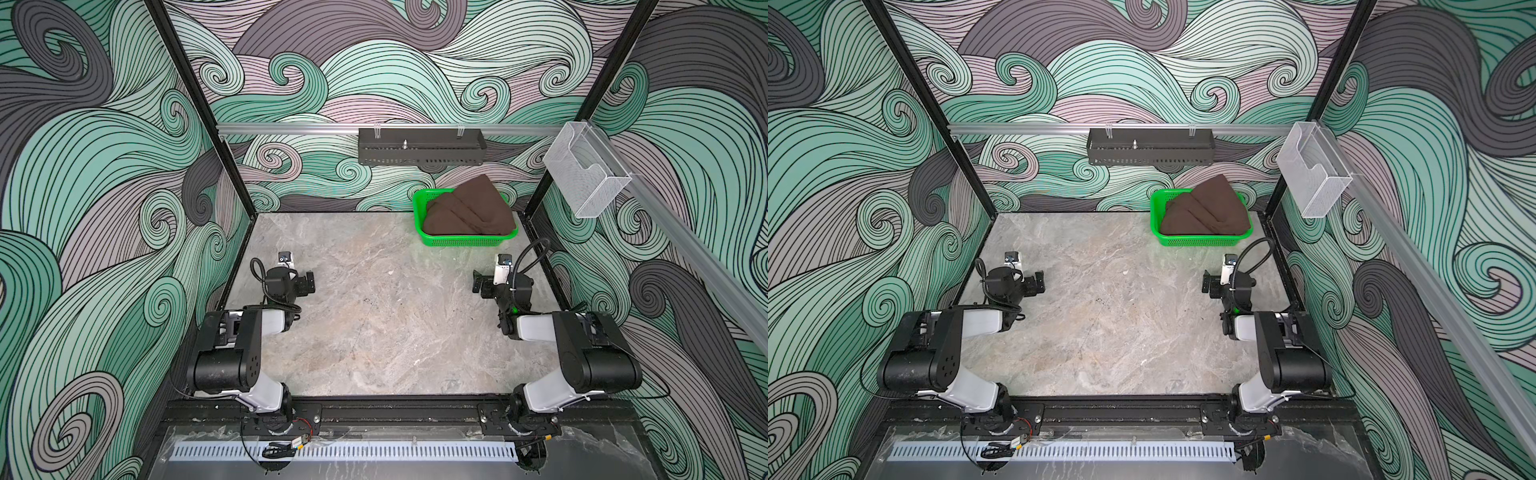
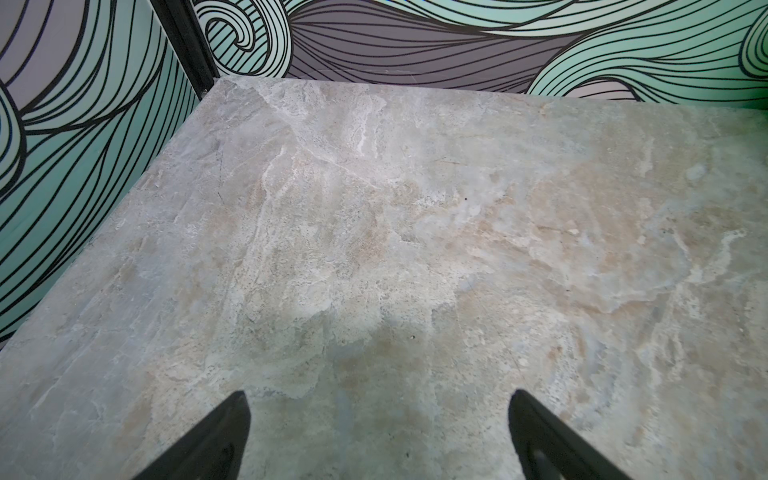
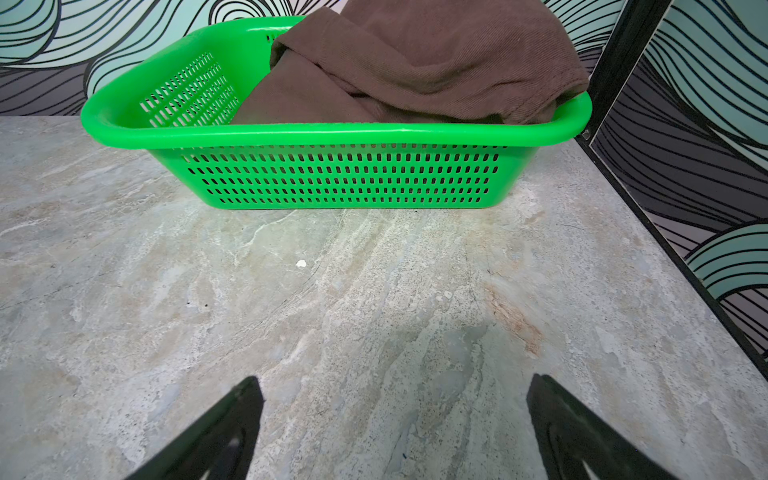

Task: Fold and stack the trousers

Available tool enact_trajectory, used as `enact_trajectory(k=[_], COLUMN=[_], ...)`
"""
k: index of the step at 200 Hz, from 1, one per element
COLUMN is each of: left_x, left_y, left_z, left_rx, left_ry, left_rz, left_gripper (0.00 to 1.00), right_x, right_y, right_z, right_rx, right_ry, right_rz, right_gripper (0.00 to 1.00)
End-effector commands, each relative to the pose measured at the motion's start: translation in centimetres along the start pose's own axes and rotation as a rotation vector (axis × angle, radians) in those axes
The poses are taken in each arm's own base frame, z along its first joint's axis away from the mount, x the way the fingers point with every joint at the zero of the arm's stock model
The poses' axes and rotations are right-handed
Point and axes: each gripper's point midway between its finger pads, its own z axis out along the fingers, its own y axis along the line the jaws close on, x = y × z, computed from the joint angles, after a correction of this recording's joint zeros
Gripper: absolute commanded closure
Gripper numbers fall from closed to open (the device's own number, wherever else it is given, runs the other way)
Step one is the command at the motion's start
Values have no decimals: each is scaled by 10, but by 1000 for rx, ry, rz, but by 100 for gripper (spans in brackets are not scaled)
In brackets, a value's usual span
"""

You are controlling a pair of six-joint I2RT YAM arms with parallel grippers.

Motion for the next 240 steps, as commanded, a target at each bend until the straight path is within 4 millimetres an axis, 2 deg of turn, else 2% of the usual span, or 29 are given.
enact_trajectory(k=[1,155,167,174,185,190,194,200,214,225,240], left_x=[-1,-1,-3,-10,-26,-29,-42,-44,-66,-85,-111], left_y=[3,4,3,2,1,4,7,15,19,6,-9], left_z=[-3,-4,-4,-7,-13,-16,-23,-30,-46,-57,-82], left_rx=[2,-8,-1,4,7,-11,-40,-105,-144,-79,-35], left_ry=[-1,-5,-13,-35,-56,-25,-26,40,78,84,104], left_rz=[-14,-23,-15,1,0,-19,-38,-101,-232,-282,-300], left_gripper=[1,1,5,9,14,15,16,16,22,27,28], right_x=[-1,-1,-8,-23,-39,-49,-54,-62,-80,-87,-94], right_y=[3,1,-3,-9,-21,-30,-38,-42,-32,-25,-18], right_z=[-3,-2,-8,-17,-34,-43,-51,-59,-70,-77,-88], right_rx=[-12,-10,18,60,138,197,235,246,199,172,152], right_ry=[-2,-1,-41,-86,-58,-45,-26,-20,-6,29,68], right_rz=[-11,1,6,13,42,107,189,258,311,344,364], right_gripper=[1,1,1,3,4,5,4,4,4,1,1])
